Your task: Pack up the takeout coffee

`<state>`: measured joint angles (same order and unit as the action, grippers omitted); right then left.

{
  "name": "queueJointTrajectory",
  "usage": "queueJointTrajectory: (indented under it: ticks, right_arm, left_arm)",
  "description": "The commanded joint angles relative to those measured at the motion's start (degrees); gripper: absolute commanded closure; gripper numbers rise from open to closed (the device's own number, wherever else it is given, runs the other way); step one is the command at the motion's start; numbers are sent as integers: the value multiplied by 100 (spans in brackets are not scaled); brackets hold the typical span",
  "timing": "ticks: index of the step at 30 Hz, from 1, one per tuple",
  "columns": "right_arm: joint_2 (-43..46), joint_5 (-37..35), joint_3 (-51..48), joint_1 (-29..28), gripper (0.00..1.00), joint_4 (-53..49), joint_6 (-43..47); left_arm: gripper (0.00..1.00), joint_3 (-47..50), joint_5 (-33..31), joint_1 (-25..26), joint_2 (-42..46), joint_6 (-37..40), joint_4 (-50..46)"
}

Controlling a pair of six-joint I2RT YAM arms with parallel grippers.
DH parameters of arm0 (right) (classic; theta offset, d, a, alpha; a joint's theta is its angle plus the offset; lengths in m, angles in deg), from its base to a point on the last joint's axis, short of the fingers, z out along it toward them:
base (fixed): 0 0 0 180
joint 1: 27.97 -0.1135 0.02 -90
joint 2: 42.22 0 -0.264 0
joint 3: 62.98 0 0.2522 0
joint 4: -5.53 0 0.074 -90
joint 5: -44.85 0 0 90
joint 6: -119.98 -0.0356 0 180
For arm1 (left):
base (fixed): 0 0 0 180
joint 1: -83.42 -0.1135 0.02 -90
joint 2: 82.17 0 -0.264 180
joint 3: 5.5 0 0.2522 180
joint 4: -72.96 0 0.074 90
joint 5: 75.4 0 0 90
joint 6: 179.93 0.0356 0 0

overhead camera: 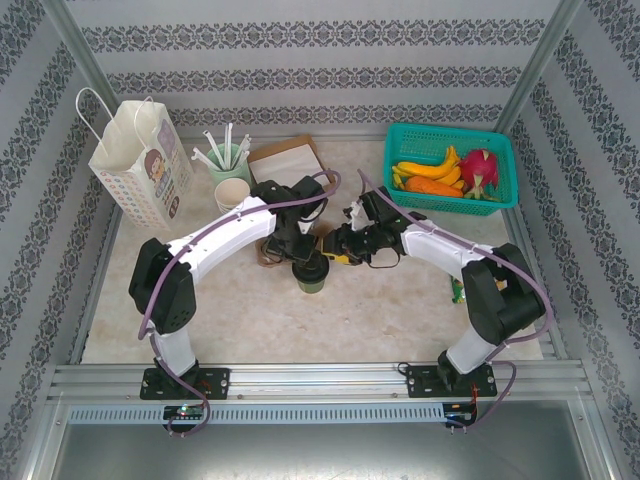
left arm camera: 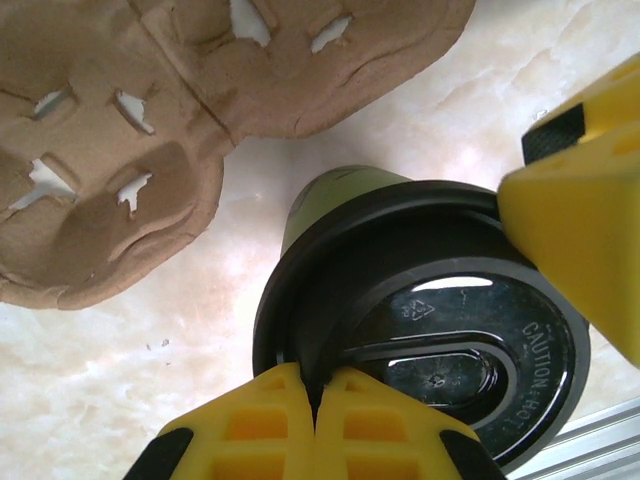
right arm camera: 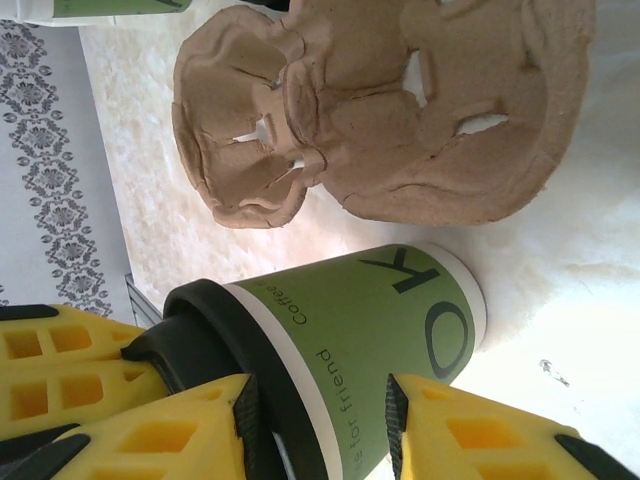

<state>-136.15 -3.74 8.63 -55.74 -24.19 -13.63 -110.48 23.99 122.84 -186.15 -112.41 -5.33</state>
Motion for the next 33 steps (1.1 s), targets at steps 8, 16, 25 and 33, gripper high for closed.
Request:
queueJointTrajectory:
  ticks: [8,16,25,33]
  right_arm:
    - [-745,131,65,-441,58,39,-82]
    - [-835,179,264,-579,55,200,-135]
    - [-615,-95,364,-503,50,286,-188]
    - [573,-1270,-196,-200,22,604,-266]
  left_arm:
    - [100,432,449,228,-212,-159,668]
    - [100,399,219,276,-170,-198,629]
    - [100,223,-260,277,-142,-316,301]
    - [100,144,-344,286,-48,-560,197]
